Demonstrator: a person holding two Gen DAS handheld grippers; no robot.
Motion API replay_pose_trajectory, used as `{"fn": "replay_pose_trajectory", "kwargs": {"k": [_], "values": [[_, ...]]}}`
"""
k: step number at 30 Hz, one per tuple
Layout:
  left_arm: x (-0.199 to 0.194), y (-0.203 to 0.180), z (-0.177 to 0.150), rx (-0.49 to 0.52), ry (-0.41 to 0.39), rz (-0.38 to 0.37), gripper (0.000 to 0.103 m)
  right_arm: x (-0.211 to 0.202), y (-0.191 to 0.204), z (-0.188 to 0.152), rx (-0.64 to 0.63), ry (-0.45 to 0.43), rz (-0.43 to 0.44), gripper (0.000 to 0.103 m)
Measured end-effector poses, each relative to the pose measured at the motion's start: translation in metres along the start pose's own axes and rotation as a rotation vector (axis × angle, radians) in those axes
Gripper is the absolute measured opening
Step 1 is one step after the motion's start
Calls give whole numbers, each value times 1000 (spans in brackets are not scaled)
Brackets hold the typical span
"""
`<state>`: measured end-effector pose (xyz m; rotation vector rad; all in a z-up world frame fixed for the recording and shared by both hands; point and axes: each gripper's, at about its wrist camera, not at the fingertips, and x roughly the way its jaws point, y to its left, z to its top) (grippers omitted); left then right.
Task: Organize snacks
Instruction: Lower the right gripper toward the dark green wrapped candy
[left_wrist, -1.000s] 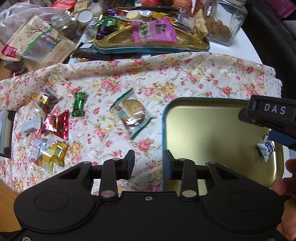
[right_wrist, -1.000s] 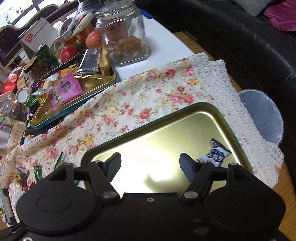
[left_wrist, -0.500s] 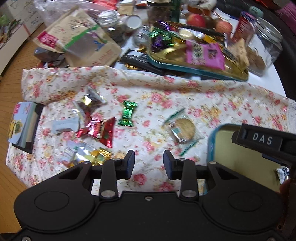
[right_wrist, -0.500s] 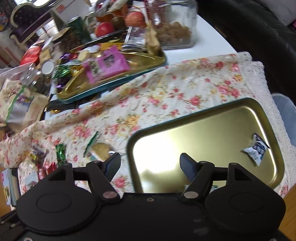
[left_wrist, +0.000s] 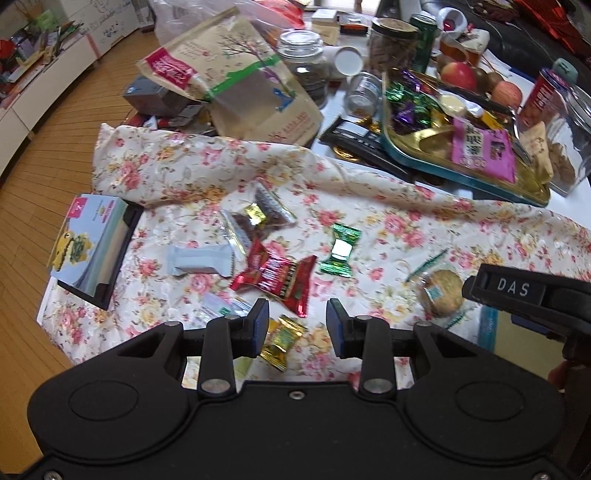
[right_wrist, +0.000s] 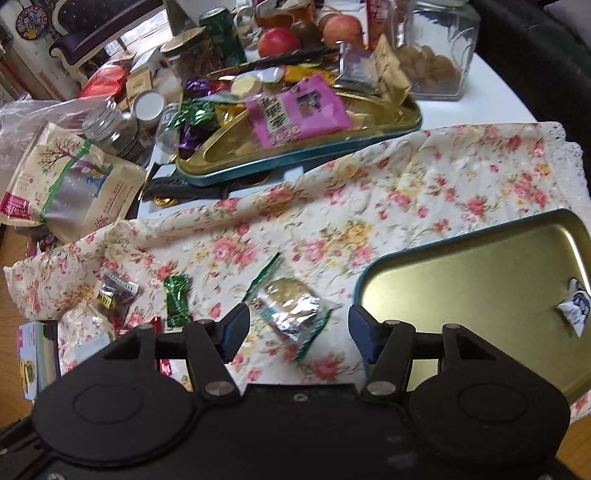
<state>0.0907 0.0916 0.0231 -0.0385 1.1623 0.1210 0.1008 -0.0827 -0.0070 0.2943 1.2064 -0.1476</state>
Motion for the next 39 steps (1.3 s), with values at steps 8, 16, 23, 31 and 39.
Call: {"fn": "replay_pose_trajectory", "kwargs": {"k": [8,16,23,31,39], "values": [[-7,40,11,-25,-75,18,46,14,35,-7,-62,24,46,60],[-15,79,23,-91,-131,34,59,33,75,-15,-123,59,64,53],[-20,95,29,-151,-141,18,58,61,95,-18,-87,152,83,51],[-21,94,31,-147,-130,-11,58,63,109,-16,-49,53,116,31],[-19,95,30,-162,-113,-9,58,70,118,-8,-47,58,159,27]]}}
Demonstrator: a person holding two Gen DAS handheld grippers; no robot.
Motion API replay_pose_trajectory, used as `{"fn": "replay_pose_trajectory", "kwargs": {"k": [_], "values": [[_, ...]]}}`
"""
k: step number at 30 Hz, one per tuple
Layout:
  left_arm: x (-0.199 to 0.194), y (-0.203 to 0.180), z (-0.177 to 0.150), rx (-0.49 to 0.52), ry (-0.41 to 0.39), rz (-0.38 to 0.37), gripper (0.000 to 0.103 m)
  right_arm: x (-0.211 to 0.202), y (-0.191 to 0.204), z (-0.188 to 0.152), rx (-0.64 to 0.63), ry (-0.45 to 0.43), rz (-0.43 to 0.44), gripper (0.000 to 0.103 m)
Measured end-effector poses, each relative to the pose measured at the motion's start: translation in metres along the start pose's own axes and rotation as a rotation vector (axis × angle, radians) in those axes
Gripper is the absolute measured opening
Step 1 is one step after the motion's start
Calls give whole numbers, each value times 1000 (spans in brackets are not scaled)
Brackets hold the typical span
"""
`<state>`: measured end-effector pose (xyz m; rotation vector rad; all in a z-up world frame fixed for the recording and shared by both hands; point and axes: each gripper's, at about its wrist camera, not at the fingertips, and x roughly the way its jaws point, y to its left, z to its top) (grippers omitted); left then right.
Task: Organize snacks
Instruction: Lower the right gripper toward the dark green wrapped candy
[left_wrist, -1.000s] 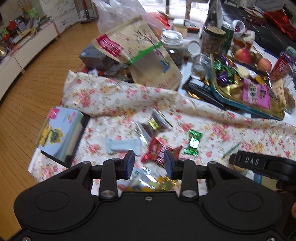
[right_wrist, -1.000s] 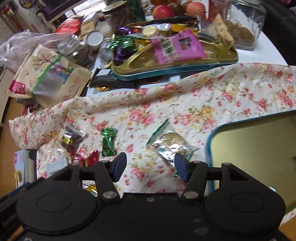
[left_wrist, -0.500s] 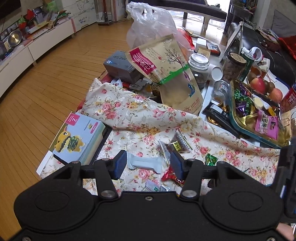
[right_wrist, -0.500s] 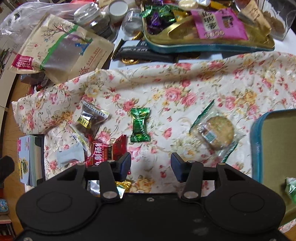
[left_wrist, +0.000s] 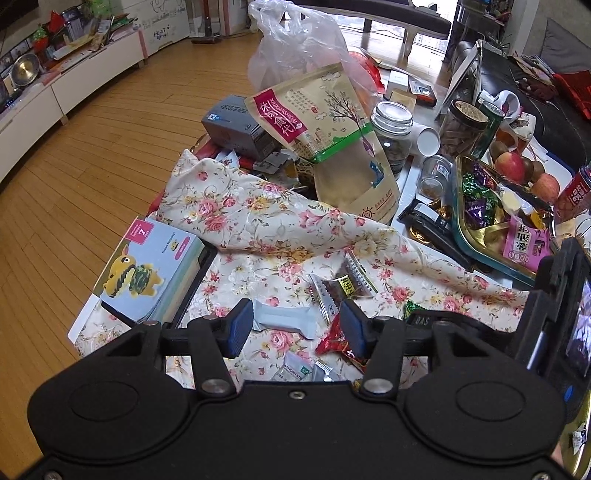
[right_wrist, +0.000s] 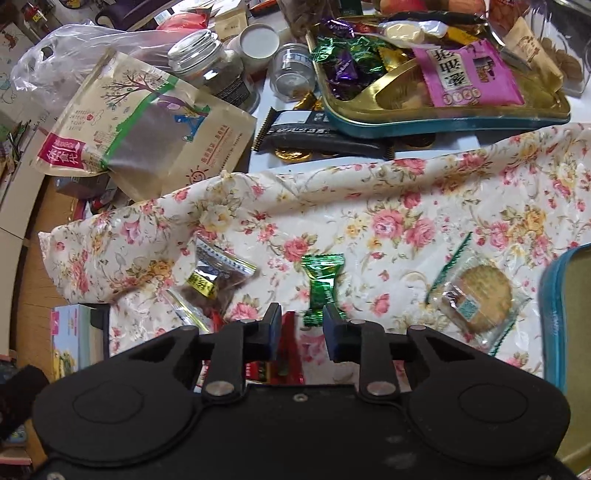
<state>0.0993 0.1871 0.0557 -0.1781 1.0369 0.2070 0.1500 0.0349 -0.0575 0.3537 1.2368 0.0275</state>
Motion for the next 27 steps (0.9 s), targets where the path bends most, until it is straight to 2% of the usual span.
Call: {"fn": "replay_pose_trajectory", "kwargs": {"k": [2,4,8,15,19,27], "values": [[1,2,0,-13,7,-1,58,4,0,2,8,5,5,24],[1,2,1,-16,10,-5,58,8,2,5,-3,13,-9,16],[-1,2,1,-21,6,-7,58,20,2,10,3,14,-34,16],[4,-2,2,-19,28,-5,58,27,0,17,1,-84,-51,27],[5,-5,0,-10,33,-5,58,33,-1,18,15,-68,-37,30],[8,-9,-2,-1,46,-2,58,54,10,8,-65,-64,-128,35]]}}
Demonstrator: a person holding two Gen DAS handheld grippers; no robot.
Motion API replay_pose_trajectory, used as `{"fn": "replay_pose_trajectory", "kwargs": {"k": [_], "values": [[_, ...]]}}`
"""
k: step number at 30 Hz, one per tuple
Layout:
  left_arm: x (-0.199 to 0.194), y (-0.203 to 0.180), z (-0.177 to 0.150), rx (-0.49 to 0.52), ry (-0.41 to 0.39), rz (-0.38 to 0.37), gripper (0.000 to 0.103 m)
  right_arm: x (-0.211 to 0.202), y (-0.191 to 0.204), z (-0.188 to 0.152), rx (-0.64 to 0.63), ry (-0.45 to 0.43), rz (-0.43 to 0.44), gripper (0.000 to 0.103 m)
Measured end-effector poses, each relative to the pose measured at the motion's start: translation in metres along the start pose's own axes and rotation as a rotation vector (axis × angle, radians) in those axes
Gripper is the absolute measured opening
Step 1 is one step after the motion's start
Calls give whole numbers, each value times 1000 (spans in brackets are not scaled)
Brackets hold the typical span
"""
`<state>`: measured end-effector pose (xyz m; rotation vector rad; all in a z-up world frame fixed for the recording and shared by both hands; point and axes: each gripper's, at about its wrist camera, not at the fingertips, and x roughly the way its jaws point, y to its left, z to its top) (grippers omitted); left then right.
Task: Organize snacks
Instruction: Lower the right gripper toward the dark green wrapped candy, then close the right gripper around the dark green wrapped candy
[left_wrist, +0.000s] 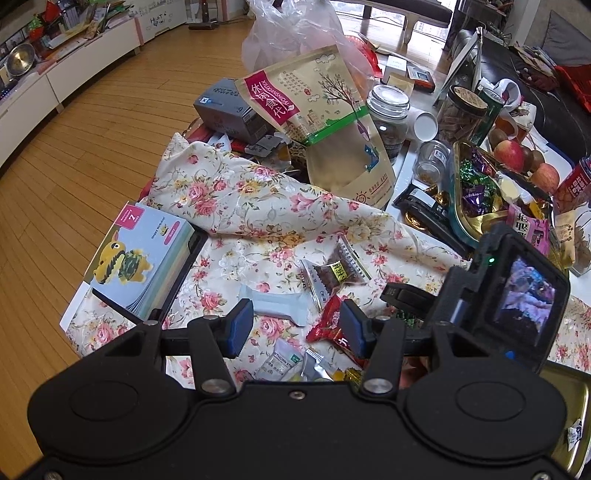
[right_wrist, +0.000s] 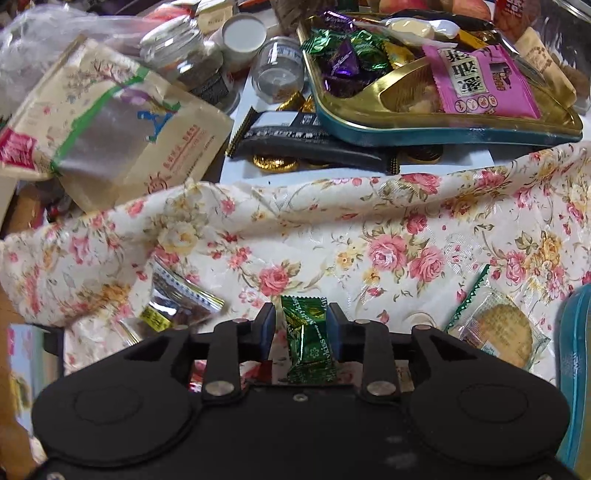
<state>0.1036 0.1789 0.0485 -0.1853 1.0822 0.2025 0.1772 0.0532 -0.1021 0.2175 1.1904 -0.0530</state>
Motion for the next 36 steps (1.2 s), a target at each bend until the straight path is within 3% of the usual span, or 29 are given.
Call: {"fn": "replay_pose_trajectory", "kwargs": {"k": [5,10,16,22,27,32,34,36], "values": [[2,-1,-1,5,5,5,58,7,9,-7,-34,5,-19,44],[6,-3,-2,6,22,7,58,10,20,-14,-76,-12,14,74],[8,-6,-3,16,26,19,58,15,32,-25,-136,-51,51,101],[10,-8,-3,21,32,26,58,18,31,-27,-111,-72,74,103],[10,-9,-3,25,30,28,58,17,27,-15,-94,-21,74,103],[10,-7,-2,18,32,33,58,21,28,-14,-130,-18,-1,103],[10,-6,-2,11,34,35,58,26,31,-16,-212,-4,-63,103],[11,-6,-2,10,40,36,58,26,29,-21,-258,-36,-66,103]]}}
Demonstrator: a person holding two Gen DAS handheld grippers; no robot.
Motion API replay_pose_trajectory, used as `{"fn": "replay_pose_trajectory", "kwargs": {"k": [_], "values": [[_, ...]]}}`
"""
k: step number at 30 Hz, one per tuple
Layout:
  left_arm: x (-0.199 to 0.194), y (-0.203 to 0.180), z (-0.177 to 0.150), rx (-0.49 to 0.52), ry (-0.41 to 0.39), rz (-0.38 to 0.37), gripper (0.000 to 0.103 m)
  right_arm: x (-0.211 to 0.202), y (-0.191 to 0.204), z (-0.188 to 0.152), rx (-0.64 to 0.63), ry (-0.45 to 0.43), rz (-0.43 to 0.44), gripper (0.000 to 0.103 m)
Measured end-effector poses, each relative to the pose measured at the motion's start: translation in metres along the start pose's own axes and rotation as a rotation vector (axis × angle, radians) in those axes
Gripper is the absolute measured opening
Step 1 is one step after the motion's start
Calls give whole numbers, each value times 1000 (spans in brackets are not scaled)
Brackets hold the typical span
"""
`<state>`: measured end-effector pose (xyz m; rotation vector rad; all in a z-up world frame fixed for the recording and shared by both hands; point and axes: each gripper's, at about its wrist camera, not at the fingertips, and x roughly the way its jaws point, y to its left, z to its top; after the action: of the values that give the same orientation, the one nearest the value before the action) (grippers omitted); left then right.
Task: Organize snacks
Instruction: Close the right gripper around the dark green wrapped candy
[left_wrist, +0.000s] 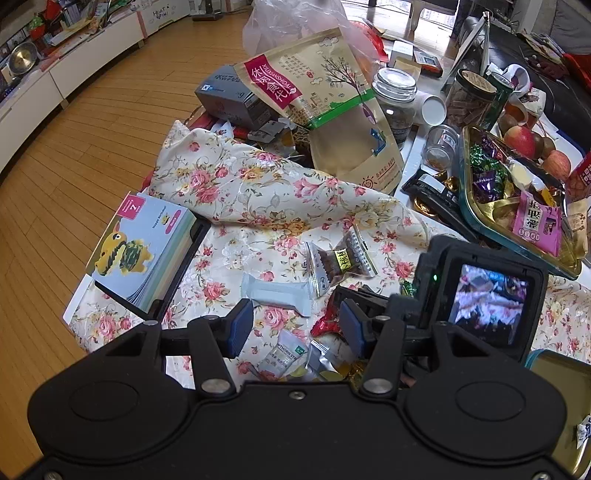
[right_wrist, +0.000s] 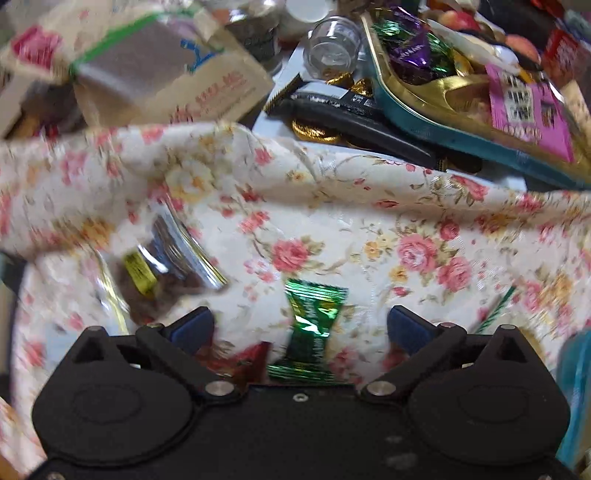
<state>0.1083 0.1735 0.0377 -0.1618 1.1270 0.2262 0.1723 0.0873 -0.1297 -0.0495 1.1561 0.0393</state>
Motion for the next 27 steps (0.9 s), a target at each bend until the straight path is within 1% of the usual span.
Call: {"fn": "replay_pose_trajectory", "kwargs": {"k": [8,13,16,27], "values": [[0,-1,0,5,2,5,58,-3,-3,-11,-12,-91,5,103],[2,2,1,-8,18,3,58,-8,0,-24,-52,-149,32,103],[2,1,1,-8,19,0,58,-11,-1,-28,-32,-168,35,103],[5,3,1,-22,34,-2,58,-14,-1,-34,-39,-204,17,103]]}}
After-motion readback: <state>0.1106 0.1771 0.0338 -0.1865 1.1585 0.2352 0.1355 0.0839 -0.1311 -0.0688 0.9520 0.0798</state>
